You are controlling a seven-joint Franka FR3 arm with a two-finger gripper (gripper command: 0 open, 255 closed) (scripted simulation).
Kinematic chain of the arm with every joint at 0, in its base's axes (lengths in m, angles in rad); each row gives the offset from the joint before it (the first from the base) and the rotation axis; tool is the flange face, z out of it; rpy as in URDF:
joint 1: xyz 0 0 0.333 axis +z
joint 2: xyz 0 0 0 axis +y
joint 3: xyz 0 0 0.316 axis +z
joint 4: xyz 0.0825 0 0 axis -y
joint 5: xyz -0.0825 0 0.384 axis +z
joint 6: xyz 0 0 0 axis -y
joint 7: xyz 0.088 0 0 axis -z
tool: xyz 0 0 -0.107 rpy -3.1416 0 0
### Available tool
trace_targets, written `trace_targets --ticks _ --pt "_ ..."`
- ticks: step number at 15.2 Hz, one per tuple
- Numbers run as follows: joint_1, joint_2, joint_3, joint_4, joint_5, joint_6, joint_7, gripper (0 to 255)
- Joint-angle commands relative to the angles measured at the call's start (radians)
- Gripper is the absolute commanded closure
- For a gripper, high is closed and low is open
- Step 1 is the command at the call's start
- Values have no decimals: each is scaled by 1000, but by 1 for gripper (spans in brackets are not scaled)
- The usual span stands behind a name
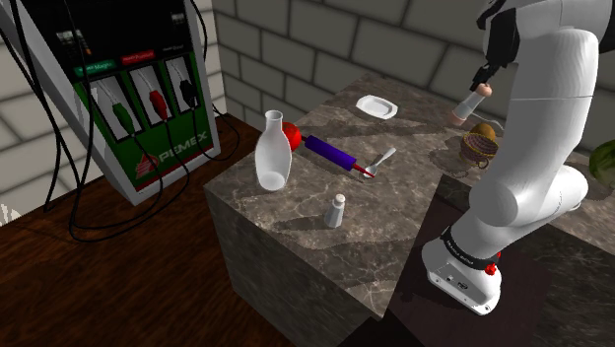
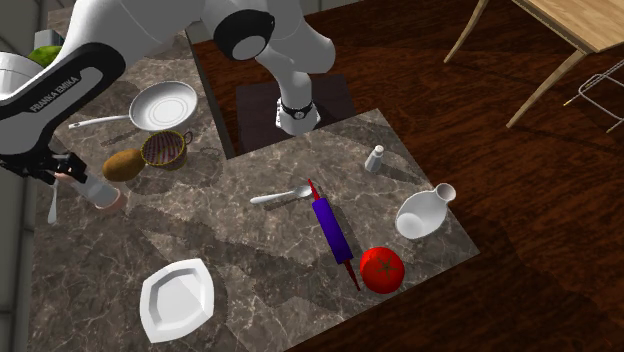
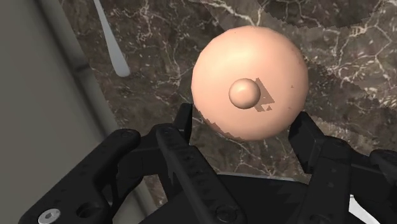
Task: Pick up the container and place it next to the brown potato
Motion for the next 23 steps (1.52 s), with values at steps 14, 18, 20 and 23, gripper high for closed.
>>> trace_targets --ticks 14,18,20,23 --pt "-3 24 16 -43 24 60 -15 0" --pt "-3 24 16 -43 24 60 -15 0" --pt "2 10 7 -29 11 35 -8 0" --pt "11 -25 -14 19 -20 -36 12 0"
